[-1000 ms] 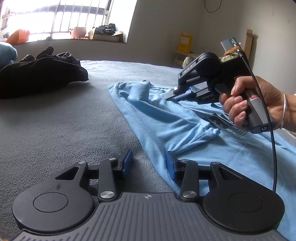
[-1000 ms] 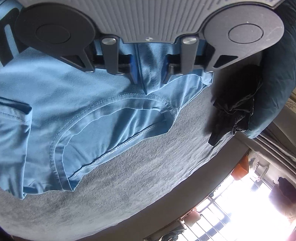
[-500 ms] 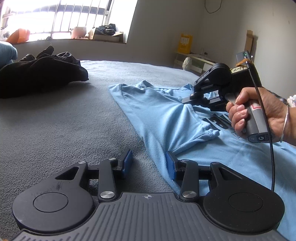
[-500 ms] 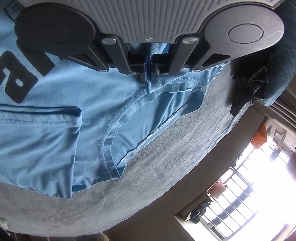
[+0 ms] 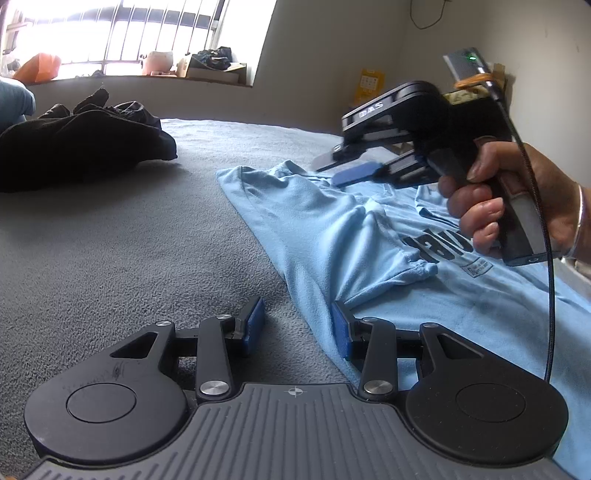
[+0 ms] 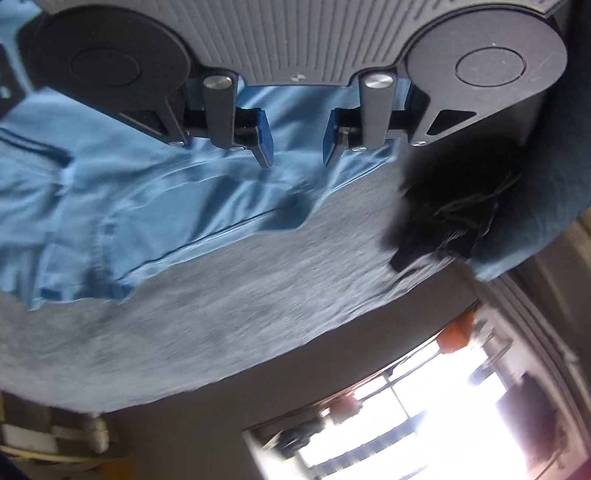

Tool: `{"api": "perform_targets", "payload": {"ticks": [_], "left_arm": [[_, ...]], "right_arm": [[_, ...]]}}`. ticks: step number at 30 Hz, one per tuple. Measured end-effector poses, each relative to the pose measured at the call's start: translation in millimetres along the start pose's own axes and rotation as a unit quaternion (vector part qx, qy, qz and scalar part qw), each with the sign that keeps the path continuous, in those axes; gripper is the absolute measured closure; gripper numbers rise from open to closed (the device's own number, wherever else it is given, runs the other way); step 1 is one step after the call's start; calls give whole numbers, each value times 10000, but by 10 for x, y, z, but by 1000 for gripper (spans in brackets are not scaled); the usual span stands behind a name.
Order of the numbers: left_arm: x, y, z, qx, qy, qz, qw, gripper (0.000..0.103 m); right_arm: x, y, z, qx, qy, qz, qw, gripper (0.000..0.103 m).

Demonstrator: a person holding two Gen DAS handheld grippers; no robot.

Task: Fold clothes

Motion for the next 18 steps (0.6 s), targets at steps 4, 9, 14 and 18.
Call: {"api": "perform_targets", "payload": {"ticks": [4, 9, 14, 18], "left_arm": [[2, -8, 11, -27, 17, -7, 10000, 63], [12, -16, 29, -71, 53, -9, 10000, 63], [10, -22, 60, -235, 168, -10, 9996, 63], [-4, -27, 74, -357, 257, -13, 9990, 62]], "right_arm": [[309, 28, -135, -67, 606, 267, 9978, 84], [-190, -159, -383, 672, 709, -174, 9951, 81], [-703, 258, -371, 888, 292, 531, 9942, 78], [-910, 629, -302, 1246, -21, 906, 9881, 78]]}}
Point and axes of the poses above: each gripper's, at about its wrist camera, not at the fingertips, and x roughly the way its jaws point, z to its left, y to its underside, the point moved 10 cm from there along x, roughly the way its jaws point, and after that the axes turned 4 degrees about -y, right-handed, at the moved point
